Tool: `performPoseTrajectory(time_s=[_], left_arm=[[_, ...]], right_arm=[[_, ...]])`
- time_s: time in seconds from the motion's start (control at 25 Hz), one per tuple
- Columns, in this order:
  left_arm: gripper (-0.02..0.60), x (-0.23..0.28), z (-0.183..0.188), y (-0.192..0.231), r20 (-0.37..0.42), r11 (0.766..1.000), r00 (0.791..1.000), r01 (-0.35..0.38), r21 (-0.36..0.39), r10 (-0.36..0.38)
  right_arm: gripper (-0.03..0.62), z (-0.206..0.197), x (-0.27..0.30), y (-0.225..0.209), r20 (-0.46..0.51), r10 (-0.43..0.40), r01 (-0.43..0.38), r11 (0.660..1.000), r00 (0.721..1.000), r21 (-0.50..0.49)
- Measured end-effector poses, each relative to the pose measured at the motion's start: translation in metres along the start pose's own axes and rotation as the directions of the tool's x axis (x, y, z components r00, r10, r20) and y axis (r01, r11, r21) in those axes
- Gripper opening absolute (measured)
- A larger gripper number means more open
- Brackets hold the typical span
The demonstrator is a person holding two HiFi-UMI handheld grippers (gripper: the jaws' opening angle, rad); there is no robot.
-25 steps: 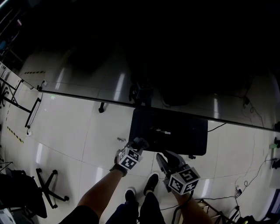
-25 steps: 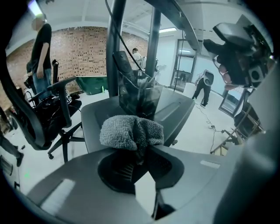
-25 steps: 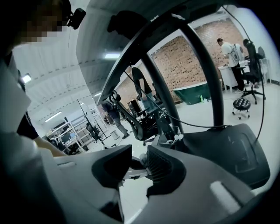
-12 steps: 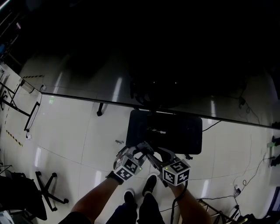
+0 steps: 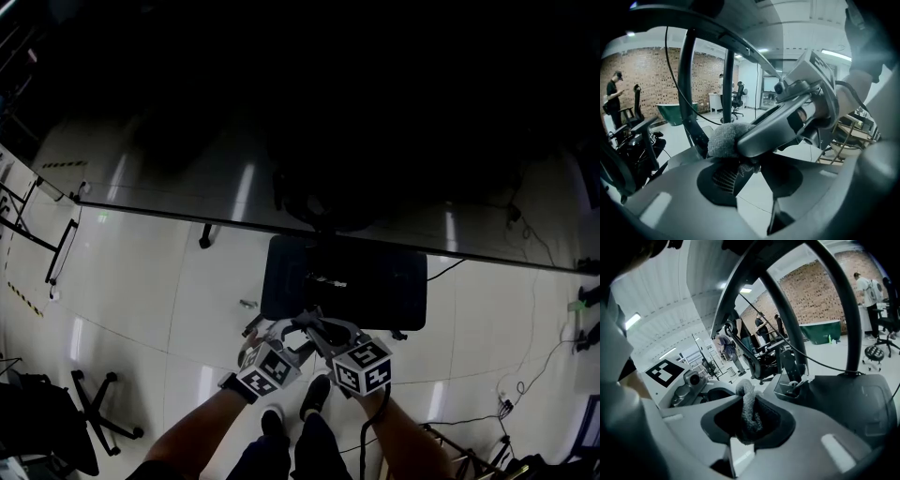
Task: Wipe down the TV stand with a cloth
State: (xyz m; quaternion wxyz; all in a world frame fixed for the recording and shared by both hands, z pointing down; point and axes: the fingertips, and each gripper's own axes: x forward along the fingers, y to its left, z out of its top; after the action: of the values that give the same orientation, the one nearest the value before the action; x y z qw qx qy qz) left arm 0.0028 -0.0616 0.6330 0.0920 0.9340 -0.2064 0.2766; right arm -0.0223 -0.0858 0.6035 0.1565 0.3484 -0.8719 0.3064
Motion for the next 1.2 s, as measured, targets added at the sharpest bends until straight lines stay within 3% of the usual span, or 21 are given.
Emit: performPoseTrajectory(time_s=[0.12, 0.24, 0.48, 0.68, 0.84, 1.08, 1.2], left_arm=[[0.201, 0.003, -0.001, -0.002, -0.004, 1.0, 1.0, 0.008, 0.001, -0.008], [0.219, 0.002, 0.003, 0.003, 0.011, 1.0, 1.0, -0.001, -0.028, 0.001], [0.241, 0.0, 0.024, 0.017, 0.093, 0.989, 0.995, -0.004, -0.148, 0.018], [0.252, 0.003, 0.044, 0.022, 0.154, 0.974, 0.988, 0.018, -0.224, 0.017], [0.252, 0.006, 0.059, 0.03, 0.206, 0.962, 0.978, 0.027, -0.273, 0.031], [0.252, 0.016, 0.064, 0.032, 0.211, 0.948, 0.977, 0.035, -0.316, 0.034], [0.252, 0.021, 0.064, 0.029, 0.207, 0.947, 0.978, 0.036, -0.318, 0.032]], right_arm=[[0.063, 0.005, -0.017, -0.018, 0.051, -0.042, 0.041, 0.999, 0.998, 0.026], [0.063, 0.011, -0.042, -0.064, 0.09, -0.15, 0.146, 0.988, 0.985, 0.054], [0.063, 0.015, -0.043, -0.148, 0.033, -0.26, 0.26, 0.966, 0.965, 0.014], [0.063, 0.015, 0.005, -0.188, -0.037, -0.288, 0.284, 0.955, 0.957, -0.086], [0.063, 0.014, 0.044, -0.209, -0.075, -0.286, 0.279, 0.955, 0.955, -0.098], [0.061, 0.015, 0.08, -0.22, -0.123, -0.301, 0.285, 0.949, 0.946, -0.133], [0.057, 0.011, 0.086, -0.218, -0.179, -0.332, 0.29, 0.93, 0.926, -0.227]])
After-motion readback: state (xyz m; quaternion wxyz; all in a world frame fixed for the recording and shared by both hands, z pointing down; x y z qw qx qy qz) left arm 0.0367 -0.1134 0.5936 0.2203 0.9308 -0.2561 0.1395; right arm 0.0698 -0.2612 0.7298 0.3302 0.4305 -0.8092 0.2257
